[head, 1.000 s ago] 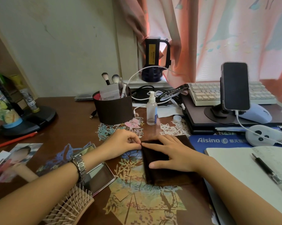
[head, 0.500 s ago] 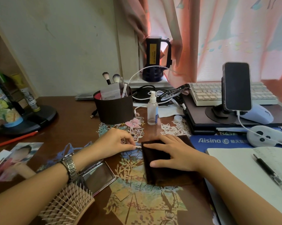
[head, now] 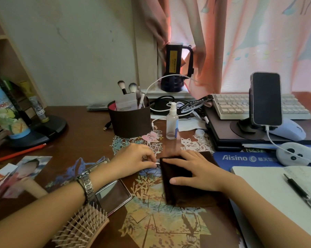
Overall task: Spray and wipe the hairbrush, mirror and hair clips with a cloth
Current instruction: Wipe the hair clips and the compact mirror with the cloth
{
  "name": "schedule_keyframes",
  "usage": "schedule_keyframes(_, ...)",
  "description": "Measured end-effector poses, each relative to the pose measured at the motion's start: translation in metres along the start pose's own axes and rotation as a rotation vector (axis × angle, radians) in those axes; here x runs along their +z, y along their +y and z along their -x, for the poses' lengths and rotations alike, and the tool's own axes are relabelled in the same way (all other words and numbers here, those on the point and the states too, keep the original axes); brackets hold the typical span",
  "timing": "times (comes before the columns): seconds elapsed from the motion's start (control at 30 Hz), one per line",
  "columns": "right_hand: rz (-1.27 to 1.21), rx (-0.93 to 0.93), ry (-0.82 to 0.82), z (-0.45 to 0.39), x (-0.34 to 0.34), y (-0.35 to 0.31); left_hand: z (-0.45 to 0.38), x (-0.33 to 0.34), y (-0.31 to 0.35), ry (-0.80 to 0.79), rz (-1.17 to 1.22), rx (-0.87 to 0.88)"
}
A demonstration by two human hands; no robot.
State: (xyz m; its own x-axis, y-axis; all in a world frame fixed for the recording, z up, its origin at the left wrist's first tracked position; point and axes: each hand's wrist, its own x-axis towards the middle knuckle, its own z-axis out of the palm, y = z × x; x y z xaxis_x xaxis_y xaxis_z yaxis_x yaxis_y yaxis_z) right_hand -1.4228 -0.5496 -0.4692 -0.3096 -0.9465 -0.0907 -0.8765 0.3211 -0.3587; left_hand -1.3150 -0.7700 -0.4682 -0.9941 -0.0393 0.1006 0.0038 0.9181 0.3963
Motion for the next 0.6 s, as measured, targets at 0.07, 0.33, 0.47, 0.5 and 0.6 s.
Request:
schedule_keyframes(0.07,0.008,-0.008,0.001,0.0,0.0,0.001,-0.001,-0.001,0.001,0.002,-0.037,0.005)
schedule_keyframes(0.33,0.021,-0.01,-0.006,-0.001,0.001,0.004,0.011,-0.014,-0.01,-0.003,-0.13,-0.04)
schedule_keyframes(0.47,0.028,-0.006,-0.014,-0.002,0.002,0.005,0.023,-0.017,-0.014,0.01,-0.082,-0.069)
schedule_keyframes(0.5,0.028,-0.007,-0.015,-0.002,0.002,0.005,0.025,-0.018,-0.015,0.013,-0.074,-0.074)
schedule_keyframes(0.6,0.024,-0.007,-0.01,-0.002,0.002,0.004,0.033,-0.022,-0.015,0.028,-0.016,-0.101)
